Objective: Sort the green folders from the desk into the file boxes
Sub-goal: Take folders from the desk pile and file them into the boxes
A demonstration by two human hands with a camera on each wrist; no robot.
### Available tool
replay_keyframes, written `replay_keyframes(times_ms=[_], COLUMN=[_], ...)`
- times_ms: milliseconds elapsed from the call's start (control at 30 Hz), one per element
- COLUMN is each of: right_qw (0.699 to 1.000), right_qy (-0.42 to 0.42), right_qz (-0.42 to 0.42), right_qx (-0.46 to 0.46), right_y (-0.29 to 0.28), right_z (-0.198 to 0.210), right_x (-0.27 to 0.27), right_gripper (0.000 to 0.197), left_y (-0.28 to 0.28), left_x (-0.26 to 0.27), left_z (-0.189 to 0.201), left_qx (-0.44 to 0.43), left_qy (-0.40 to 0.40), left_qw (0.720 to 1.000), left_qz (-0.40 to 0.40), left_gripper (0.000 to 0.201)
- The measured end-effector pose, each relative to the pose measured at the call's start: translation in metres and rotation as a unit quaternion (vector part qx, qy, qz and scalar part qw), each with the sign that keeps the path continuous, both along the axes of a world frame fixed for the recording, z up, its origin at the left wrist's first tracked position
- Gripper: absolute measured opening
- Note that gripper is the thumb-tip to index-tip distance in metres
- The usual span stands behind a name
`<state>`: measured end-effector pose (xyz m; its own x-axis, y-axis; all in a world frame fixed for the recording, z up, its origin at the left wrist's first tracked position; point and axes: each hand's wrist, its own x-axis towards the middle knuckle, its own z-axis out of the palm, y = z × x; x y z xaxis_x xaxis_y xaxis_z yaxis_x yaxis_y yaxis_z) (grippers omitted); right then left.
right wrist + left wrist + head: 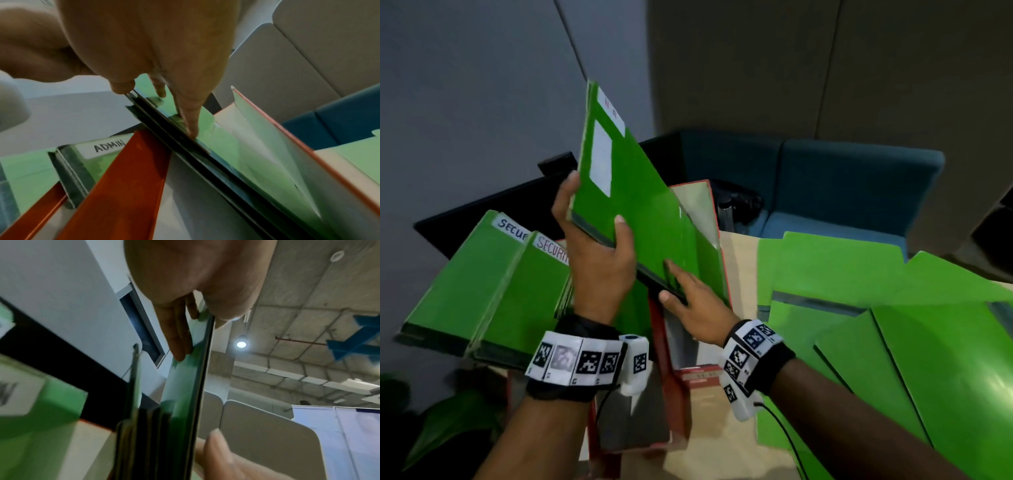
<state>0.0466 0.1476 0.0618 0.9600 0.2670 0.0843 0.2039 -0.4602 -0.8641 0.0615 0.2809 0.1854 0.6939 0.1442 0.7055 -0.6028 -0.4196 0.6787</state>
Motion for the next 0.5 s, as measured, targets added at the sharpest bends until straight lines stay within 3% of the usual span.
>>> replay_keyframes(times_ms=[100,200,300,400,500], right_qw=[0.998,0.99,0.99,0.992,0.99], right_qy=[0.051,0.107,0.087,0.06,0.073], right_qz=[-0.017,-0.029,-0.056,-0.065,-0.053], right_qx=[-0.026,-0.088,-0.101,-0.088,-0.112], right_y=[0.002,-0.001,-0.003,-0.004,-0.005], right_z=[-0.022,-0.036,-0.039,-0.041,-0.043], right_x=[0.006,0.01,0.01,0.011,0.009], right_gripper=[0.064,0.066,0.055,0.067,0.058], left_y=[0.007,0.015,0.016,0.017,0.014], left_x=[0.0,0.002,-0.001,0.002,0.003], left_z=[-0.023,-0.041,-0.052,-0.064,-0.07], left_qx=[0.017,0.107,0.203,0.268,0.306], left_qy=[0.099,0.177,0.201,0.233,0.226], left_qw=[0.995,0.977,0.957,0.933,0.922], left_qz=[0.001,0.052,0.058,0.054,0.068], left_gripper=[0.061,0.057,0.058,0.059,0.059])
